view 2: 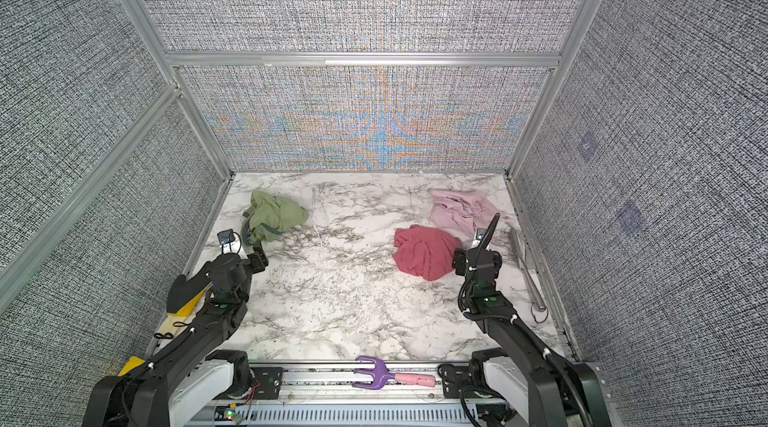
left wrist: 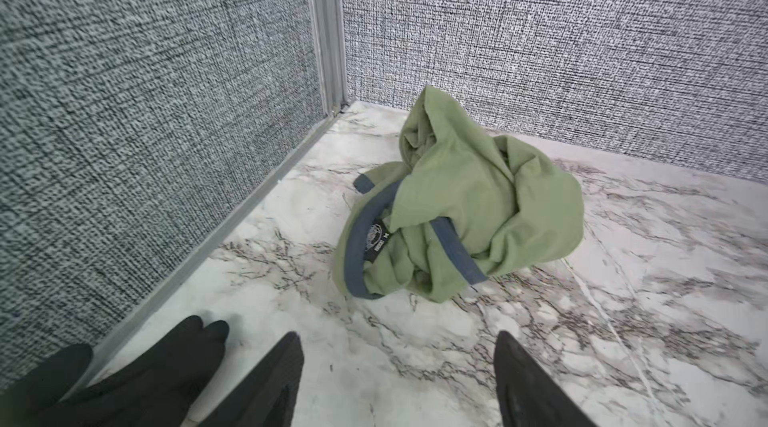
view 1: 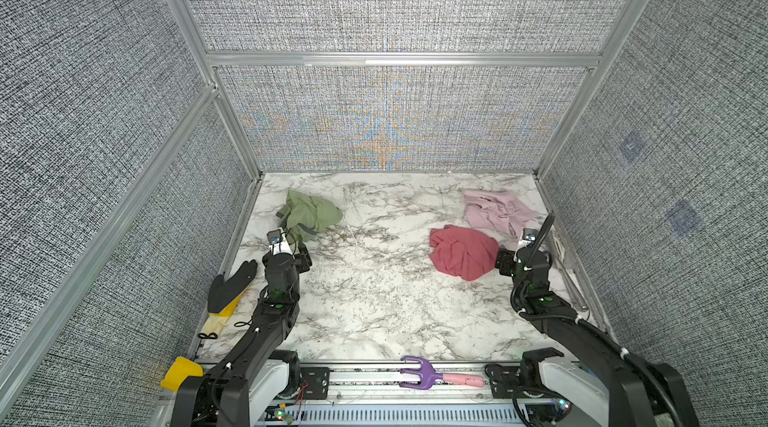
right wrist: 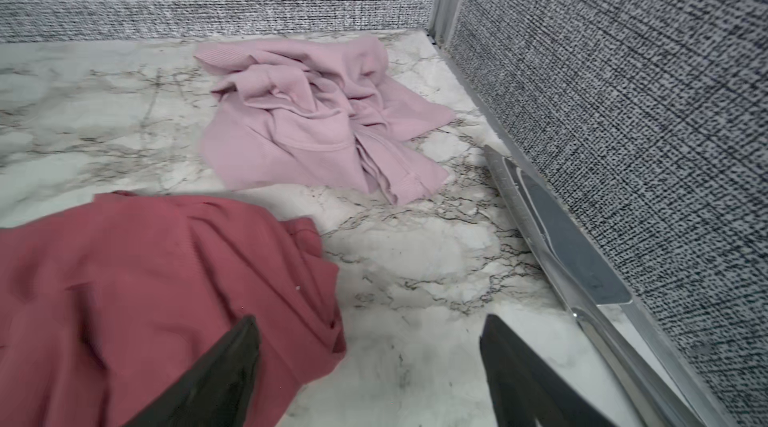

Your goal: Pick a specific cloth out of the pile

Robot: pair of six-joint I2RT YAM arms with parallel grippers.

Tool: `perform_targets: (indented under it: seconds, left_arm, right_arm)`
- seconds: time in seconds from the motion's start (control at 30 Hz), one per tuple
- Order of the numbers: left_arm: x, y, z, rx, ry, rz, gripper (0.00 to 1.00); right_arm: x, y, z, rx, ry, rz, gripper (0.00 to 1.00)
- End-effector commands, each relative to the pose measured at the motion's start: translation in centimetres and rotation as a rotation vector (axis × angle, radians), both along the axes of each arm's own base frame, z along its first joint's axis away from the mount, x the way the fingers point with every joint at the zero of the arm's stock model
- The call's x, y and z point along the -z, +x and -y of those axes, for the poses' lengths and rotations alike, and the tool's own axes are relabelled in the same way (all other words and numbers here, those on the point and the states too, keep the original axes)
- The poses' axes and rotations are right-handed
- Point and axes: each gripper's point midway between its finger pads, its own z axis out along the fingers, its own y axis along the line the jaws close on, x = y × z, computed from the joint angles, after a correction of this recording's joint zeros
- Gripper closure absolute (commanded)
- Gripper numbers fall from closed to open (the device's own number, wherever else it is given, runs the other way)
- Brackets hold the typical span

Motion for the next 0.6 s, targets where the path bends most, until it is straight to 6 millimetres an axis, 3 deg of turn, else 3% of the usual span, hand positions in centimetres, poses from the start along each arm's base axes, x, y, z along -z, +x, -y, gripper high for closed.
perform_targets:
  seconds: [0.0,0.13,0.3,0.57]
  left_arm:
    - [-3.3,0.6,-1.1,-0.057,0.067,0.149,0.24]
    - [-2.2,1.4,-1.1,-0.051,0.098,0.121,0.24]
    - [-2.1,1.5,-0.7,-0.026,0.132,0.198,0.23]
    - [-0.2,2.4,0.3,0.035,0.163,0.206,0.22]
  right_arm:
    - [-3.9,2.0,0.7,0.026,-0.050,0.197,0.15]
    - [-2.2,3.0,0.5,0.013,-0.079,0.173,0.15]
    - [-2.6,3.4,0.3,-0.005,-0.078,0.238,0.13]
    - [-0.7,4.0,-0.2,-0.068,-0.044,0.214,0.10]
